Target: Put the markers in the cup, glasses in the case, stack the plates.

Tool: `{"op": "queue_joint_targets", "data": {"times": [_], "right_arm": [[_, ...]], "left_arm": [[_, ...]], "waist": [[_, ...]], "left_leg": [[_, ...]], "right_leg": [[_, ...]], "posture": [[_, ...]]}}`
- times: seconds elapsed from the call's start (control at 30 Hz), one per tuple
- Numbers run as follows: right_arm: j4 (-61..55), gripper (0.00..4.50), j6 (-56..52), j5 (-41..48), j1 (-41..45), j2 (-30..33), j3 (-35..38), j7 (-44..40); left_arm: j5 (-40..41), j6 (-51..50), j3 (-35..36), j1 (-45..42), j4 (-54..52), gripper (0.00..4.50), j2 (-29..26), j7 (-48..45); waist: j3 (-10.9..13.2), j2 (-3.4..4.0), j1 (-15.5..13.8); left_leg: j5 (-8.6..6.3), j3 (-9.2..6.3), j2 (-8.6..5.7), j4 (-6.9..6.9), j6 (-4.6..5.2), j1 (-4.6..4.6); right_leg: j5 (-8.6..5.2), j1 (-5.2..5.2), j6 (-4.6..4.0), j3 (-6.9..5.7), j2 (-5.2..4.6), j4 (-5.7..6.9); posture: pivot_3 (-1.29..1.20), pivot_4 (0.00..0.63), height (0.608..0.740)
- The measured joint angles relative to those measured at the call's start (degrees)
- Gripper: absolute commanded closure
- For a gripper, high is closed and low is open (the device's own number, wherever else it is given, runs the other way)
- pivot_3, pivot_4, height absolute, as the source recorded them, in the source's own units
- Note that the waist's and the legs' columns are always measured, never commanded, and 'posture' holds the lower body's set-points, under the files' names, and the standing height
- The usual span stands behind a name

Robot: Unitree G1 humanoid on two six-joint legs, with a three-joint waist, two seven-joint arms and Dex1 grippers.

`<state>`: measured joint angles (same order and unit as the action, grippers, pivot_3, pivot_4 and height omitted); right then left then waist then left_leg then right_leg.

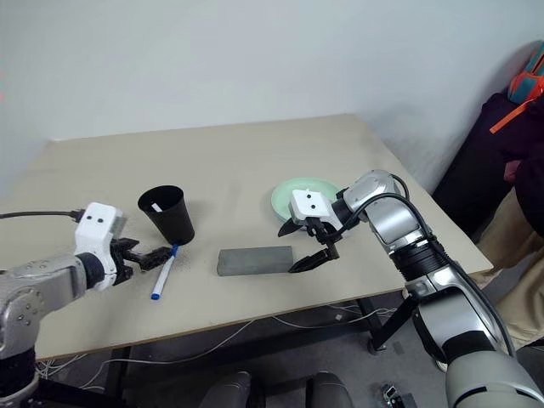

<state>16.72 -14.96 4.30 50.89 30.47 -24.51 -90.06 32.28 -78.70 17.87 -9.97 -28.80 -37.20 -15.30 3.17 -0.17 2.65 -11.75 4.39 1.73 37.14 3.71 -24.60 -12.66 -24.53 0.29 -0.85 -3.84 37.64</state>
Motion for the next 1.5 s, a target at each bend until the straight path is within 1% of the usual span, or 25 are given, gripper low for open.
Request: {"op": "queue_joint_targets", "data": {"times": [0.23,0.43,0.6,0.63,0.67,0.77,0.8,0.83,0.97,1.0,1.27,1.37,1.5], "right_arm": [[0.0,0.00,-0.2,0.0,0.0,0.0,0.0,0.0],[0.0,0.00,-0.4,0.0,0.0,-0.1,-0.1,0.0],[0.0,0.00,-0.4,0.0,0.0,-0.2,-0.1,0.0],[0.0,0.00,-0.4,0.0,0.0,-0.2,-0.1,0.0],[0.0,0.00,-0.4,0.0,0.0,-0.2,-0.1,0.0],[0.0,0.00,-0.4,0.0,0.0,-0.3,-0.1,0.0],[0.0,0.00,-0.4,0.0,0.0,-0.3,-0.1,0.0],[0.0,0.00,-0.4,0.0,0.0,-0.3,-0.1,0.0],[0.0,0.00,-0.4,0.0,0.0,-0.3,-0.1,0.1],[0.0,0.00,-0.4,0.0,0.0,-0.3,-0.1,0.1],[0.0,0.00,-0.4,0.0,0.0,-0.3,-0.1,0.2],[0.0,0.00,-0.4,0.0,0.0,-0.3,-0.1,0.3],[0.0,0.00,-0.3,0.0,0.0,-0.4,-0.1,0.4]], "left_arm": [[-4.1,-0.6,-4.1,0.0,3.6,0.03,4.3,4.7],[-6.7,-0.6,-5.2,0.0,5.2,0.03,5.2,6.0],[-7.0,-0.6,-5.2,0.0,5.9,0.03,6.0,5.5],[-7.1,-0.6,-5.2,0.0,5.9,0.40,6.1,5.5],[-7.1,-0.6,-5.2,0.0,5.9,0.62,6.2,5.4],[-7.1,-0.6,-5.2,0.0,5.9,1.58,6.3,5.3],[-7.2,-0.6,-5.2,0.0,5.9,2.03,6.3,5.2],[-7.2,-0.6,-5.2,0.0,5.9,2.24,6.3,5.1],[-7.8,-0.6,-5.6,0.0,5.9,3.75,6.2,5.0],[-7.9,-0.6,-5.7,0.0,5.9,4.02,6.1,4.9],[-8.7,-0.1,-7.5,0.0,5.9,4.02,4.1,2.3],[-8.6,0.6,-8.6,0.5,5.8,4.02,2.0,-0.2],[-6.7,2.3,-10.8,1.9,3.9,4.02,-2.0,-6.1]], "waist": [[0.0,-0.02,0.0],[0.0,-0.02,0.0],[0.0,-0.02,0.0],[0.0,-0.02,0.0],[0.0,-0.02,0.0],[0.0,-0.02,0.0],[0.0,-0.02,0.0],[0.0,-0.02,0.0],[0.0,-0.02,0.0],[0.0,-0.02,0.0],[0.0,-0.02,0.0],[0.0,-0.02,0.0],[0.0,-0.02,0.0]], "left_leg": [[0.02,-0.01,-0.02,-0.07,-0.03,0.00],[0.02,-0.02,-0.03,-0.07,-0.03,0.00],[0.02,-0.04,-0.05,-0.07,-0.03,-0.01],[0.02,-0.04,-0.04,-0.07,-0.03,-0.01],[0.02,-0.04,-0.04,-0.07,-0.03,-0.01],[0.02,-0.05,-0.05,-0.08,-0.03,-0.01],[0.02,-0.05,-0.05,-0.08,-0.03,-0.01],[0.02,-0.05,-0.05,-0.08,-0.03,-0.01],[0.02,-0.05,-0.07,-0.09,-0.03,-0.01],[0.02,-0.05,-0.07,-0.09,-0.03,-0.01],[0.02,-0.05,-0.08,-0.14,-0.03,-0.01],[0.02,-0.04,-0.07,-0.17,-0.03,-0.01],[0.02,-0.01,-0.07,-0.24,-0.03,-0.06]], "right_leg": [[0.00,-0.04,-0.01,0.03,0.01,0.00],[0.01,-0.05,-0.02,0.02,-0.04,-0.01],[0.01,-0.06,-0.02,0.03,-0.07,-0.01],[0.01,-0.06,-0.02,0.03,-0.07,-0.01],[0.01,-0.06,-0.03,0.03,-0.08,-0.01],[0.01,-0.06,-0.03,0.02,-0.09,-0.01],[0.01,-0.06,-0.03,0.02,-0.10,-0.01],[0.01,-0.07,-0.03,0.02,-0.10,-0.01],[0.01,-0.06,-0.03,0.02,-0.11,-0.01],[0.01,-0.07,-0.03,0.02,-0.12,-0.01],[0.01,-0.10,-0.04,0.03,-0.13,-0.01],[0.01,-0.14,-0.04,0.06,-0.13,-0.02],[0.00,-0.22,-0.05,0.08,-0.16,-0.09]], "posture": [[0.00,0.000,0.740],[0.00,0.000,0.740],[0.00,0.000,0.740],[0.00,0.000,0.740],[0.00,0.000,0.740],[0.00,0.000,0.740],[0.00,0.000,0.740],[0.00,0.000,0.740],[0.00,0.000,0.740],[0.00,0.000,0.740],[0.00,0.000,0.740],[0.00,0.000,0.740],[0.00,0.000,0.740]]}}
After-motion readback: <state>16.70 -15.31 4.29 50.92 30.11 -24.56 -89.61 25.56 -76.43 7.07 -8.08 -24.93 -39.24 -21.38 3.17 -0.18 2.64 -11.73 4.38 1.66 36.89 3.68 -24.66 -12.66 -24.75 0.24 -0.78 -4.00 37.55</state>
